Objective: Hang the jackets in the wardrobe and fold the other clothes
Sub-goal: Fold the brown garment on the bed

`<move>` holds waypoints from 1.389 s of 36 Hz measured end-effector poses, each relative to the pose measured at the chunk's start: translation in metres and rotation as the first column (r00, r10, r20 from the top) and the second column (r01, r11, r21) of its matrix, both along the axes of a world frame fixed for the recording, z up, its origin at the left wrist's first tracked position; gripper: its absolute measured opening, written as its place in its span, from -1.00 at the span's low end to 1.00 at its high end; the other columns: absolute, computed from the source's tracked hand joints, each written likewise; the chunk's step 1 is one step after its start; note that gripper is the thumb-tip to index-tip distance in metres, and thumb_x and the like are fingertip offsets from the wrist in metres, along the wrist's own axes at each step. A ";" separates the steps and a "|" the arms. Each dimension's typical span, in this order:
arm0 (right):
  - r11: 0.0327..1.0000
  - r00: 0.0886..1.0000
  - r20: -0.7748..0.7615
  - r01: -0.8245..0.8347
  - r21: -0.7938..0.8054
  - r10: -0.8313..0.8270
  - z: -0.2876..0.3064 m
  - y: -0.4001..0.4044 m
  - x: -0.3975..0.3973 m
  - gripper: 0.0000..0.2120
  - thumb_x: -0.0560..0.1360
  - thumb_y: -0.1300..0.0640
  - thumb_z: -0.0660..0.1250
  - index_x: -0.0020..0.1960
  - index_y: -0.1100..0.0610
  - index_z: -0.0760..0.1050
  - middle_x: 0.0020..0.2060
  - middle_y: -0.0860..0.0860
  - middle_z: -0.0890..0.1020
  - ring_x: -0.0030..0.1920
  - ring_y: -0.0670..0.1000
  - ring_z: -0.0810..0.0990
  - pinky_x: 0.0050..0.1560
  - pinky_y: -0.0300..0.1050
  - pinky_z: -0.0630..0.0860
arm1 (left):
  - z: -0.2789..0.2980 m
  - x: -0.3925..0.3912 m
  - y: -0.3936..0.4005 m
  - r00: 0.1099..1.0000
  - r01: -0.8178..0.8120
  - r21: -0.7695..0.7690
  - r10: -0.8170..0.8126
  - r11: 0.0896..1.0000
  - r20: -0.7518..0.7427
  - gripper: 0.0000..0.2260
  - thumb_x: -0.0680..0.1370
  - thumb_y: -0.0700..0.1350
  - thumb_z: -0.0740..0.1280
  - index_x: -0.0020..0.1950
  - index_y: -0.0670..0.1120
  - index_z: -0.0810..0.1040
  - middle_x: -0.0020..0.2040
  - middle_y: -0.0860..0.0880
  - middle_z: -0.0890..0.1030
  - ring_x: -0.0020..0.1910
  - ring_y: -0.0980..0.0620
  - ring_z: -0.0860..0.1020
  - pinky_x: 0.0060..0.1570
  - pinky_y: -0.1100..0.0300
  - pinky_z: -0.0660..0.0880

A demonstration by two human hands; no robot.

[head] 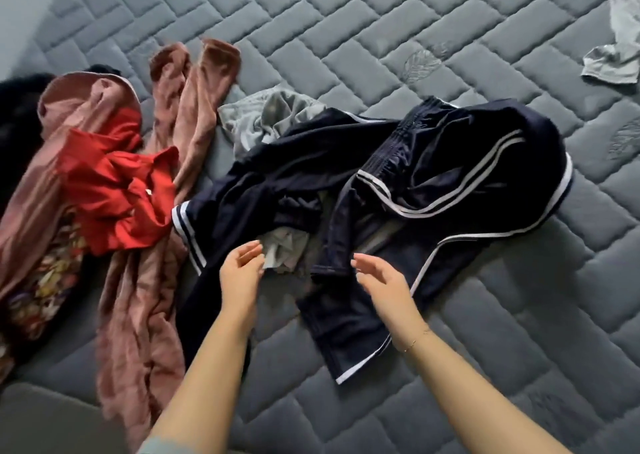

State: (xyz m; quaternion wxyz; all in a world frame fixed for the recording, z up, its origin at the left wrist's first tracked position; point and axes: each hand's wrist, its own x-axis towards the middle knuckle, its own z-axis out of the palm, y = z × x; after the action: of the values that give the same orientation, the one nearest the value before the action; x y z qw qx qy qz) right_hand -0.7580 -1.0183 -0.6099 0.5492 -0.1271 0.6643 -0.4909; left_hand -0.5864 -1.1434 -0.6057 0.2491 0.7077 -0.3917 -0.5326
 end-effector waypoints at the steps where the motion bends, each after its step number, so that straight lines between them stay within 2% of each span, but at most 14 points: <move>1: 0.999 0.999 0.006 -0.032 -0.011 0.032 0.001 -0.009 0.014 -0.69 0.55 0.39 0.21 0.13 0.06 0.52 0.02 -0.07 0.62 -0.01 -0.25 0.54 0.09 -0.36 0.44 | 0.000 0.020 -0.009 0.999 0.001 -0.038 0.001 0.999 0.054 -0.72 0.54 -0.40 0.27 0.24 -0.24 0.50 0.14 -0.18 0.56 -0.08 0.09 0.52 -0.10 0.32 0.44; 5: 0.987 0.988 -0.022 -0.155 -0.031 0.155 0.000 -0.046 0.072 -0.71 0.55 0.37 0.22 0.16 0.10 0.53 0.01 -0.05 0.63 -0.03 -0.26 0.54 -0.01 -0.45 0.44 | -0.005 0.098 -0.046 0.952 -0.084 -0.166 0.129 0.983 0.278 -0.63 0.47 -0.36 0.38 0.27 -0.27 0.46 0.26 -0.29 0.48 0.19 -0.13 0.49 0.27 0.09 0.40; 8: 0.972 0.972 -0.013 -0.235 -0.007 0.235 -0.004 -0.072 0.120 -0.71 0.55 0.37 0.21 0.15 0.09 0.54 0.02 -0.01 0.64 -0.01 -0.18 0.55 -0.05 -0.43 0.43 | -0.013 0.158 -0.065 0.820 -0.107 -0.209 0.205 0.972 0.534 -0.45 0.44 -0.18 0.47 0.37 -0.22 0.36 0.38 -0.28 0.29 0.36 -0.20 0.31 0.39 0.05 0.21; 12: 0.957 0.957 0.006 -0.290 0.026 0.290 -0.010 -0.099 0.178 -0.71 0.55 0.35 0.20 0.16 0.09 0.54 0.02 0.00 0.64 0.07 -0.03 0.57 -0.04 -0.34 0.46 | -0.041 0.220 -0.079 0.782 -0.041 -0.001 0.033 0.999 0.622 -0.20 0.45 0.00 0.48 0.53 -0.20 0.13 0.46 -0.34 0.21 0.46 -0.26 0.18 0.46 -0.02 0.08; 15: 0.951 0.954 0.027 -0.301 0.077 0.300 -0.011 -0.110 0.208 -0.72 0.55 0.33 0.19 0.11 0.03 0.54 -0.01 -0.06 0.64 0.06 0.08 0.60 -0.04 -0.12 0.55 | -0.060 0.248 -0.076 0.816 0.082 0.132 -0.143 0.988 0.561 -0.34 0.50 0.03 0.42 0.49 -0.20 0.25 0.39 -0.31 0.34 0.40 -0.26 0.31 0.40 -0.01 0.23; 18: 0.946 0.951 0.030 -0.308 0.101 0.306 -0.011 -0.116 0.223 -0.73 0.57 0.30 0.19 0.07 -0.02 0.54 -0.01 -0.07 0.64 0.07 -0.03 0.60 -0.02 -0.22 0.51 | -0.063 0.261 -0.074 0.866 0.182 0.057 -0.188 0.982 0.463 -0.68 0.55 -0.10 0.38 0.21 -0.25 0.50 0.12 -0.26 0.58 0.16 -0.22 0.53 0.20 -0.05 0.43; 22: 0.925 0.931 0.075 -0.363 0.110 0.357 -0.012 -0.117 0.232 -0.84 0.58 0.09 0.27 0.08 -0.15 0.51 0.07 -0.15 0.61 0.07 -0.22 0.55 0.03 -0.21 0.49 | -0.037 0.242 -0.066 0.975 0.191 -0.021 -0.187 0.981 0.120 -0.95 0.55 -0.18 0.36 -0.04 -0.16 0.57 -0.17 -0.02 0.64 -0.15 0.08 0.57 -0.11 0.26 0.51; 27: 0.917 0.897 0.280 -0.383 0.110 0.341 -0.008 -0.115 0.246 -0.71 0.56 -0.27 0.12 0.20 -0.24 0.46 0.19 -0.19 0.58 0.22 -0.11 0.51 0.25 -0.04 0.36 | -0.004 0.207 -0.039 0.971 0.140 0.068 -0.124 0.988 -0.203 -0.91 0.57 -0.18 0.33 0.03 -0.14 0.61 -0.02 -0.13 0.69 -0.01 0.01 0.63 0.07 0.12 0.54; 31: 0.992 0.963 0.259 -0.096 0.082 0.072 0.004 -0.106 0.245 -0.70 0.56 -0.11 0.23 0.15 0.05 0.56 0.02 -0.02 0.70 0.03 -0.10 0.66 -0.06 -0.28 0.55 | 0.009 0.177 -0.017 0.921 0.241 0.123 -0.187 0.963 -0.341 -0.87 0.58 -0.20 0.31 0.05 -0.13 0.64 -0.01 -0.14 0.69 0.04 -0.05 0.64 0.11 0.08 0.56; 34: 0.994 0.996 0.084 0.013 0.108 -0.022 0.009 -0.091 0.227 -0.78 0.60 0.08 0.23 0.03 0.17 0.61 -0.14 0.00 0.71 -0.11 -0.05 0.66 -0.17 -0.25 0.54 | 0.016 0.160 -0.007 0.912 0.301 0.094 -0.258 0.949 -0.319 -0.88 0.58 -0.18 0.31 -0.02 -0.06 0.65 -0.07 -0.07 0.71 -0.02 0.05 0.65 0.00 0.15 0.56; 37: 0.988 0.994 -0.009 0.113 0.106 -0.113 0.013 -0.073 0.196 -0.77 0.61 0.24 0.17 -0.03 0.21 0.61 -0.24 0.07 0.62 -0.23 -0.03 0.53 -0.20 -0.17 0.46 | 0.025 0.147 -0.001 0.935 0.280 0.086 -0.251 0.956 -0.249 -0.88 0.58 -0.12 0.33 0.04 -0.10 0.63 0.00 -0.12 0.68 0.07 -0.07 0.63 0.16 -0.08 0.52; 40: 0.992 0.992 0.029 0.122 0.038 -0.123 0.022 -0.051 0.166 -0.77 0.61 0.27 0.19 -0.10 0.15 0.60 -0.35 0.04 0.56 -0.28 -0.02 0.52 -0.18 -0.16 0.50 | 0.036 0.127 0.010 0.924 0.309 0.060 -0.284 0.949 -0.257 -0.87 0.57 -0.16 0.33 0.05 -0.15 0.64 -0.01 -0.14 0.69 0.05 -0.10 0.63 0.13 -0.05 0.54; 44: 0.994 0.989 0.123 0.075 0.085 -0.085 0.031 -0.022 0.136 -0.86 0.58 0.23 0.24 -0.04 0.16 0.58 -0.08 0.18 0.67 -0.11 0.02 0.58 -0.03 -0.02 0.56 | 0.051 0.074 0.050 0.865 0.419 0.058 -0.378 0.906 -0.330 -0.92 0.55 -0.18 0.36 -0.05 -0.16 0.64 -0.20 -0.07 0.70 -0.18 0.07 0.66 -0.25 0.26 0.55; 50: 0.953 0.931 0.220 0.260 0.156 -0.290 0.041 0.066 0.064 -0.81 0.57 0.05 0.30 -0.01 0.14 0.62 -0.12 0.07 0.70 -0.13 0.01 0.65 -0.12 -0.10 0.59 | 0.055 -0.020 0.119 0.822 0.517 0.071 -0.471 0.853 -0.320 -0.79 0.47 -0.02 0.43 -0.06 -0.17 0.63 -0.09 -0.21 0.68 -0.14 0.01 0.61 -0.03 0.00 0.53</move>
State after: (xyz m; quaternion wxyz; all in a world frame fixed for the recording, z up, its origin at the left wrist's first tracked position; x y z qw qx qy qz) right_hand -0.6940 -0.9526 -0.5692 0.5582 0.0622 0.6331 -0.5327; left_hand -0.6060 -1.0240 -0.5511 0.1014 0.5126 -0.4786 -0.7056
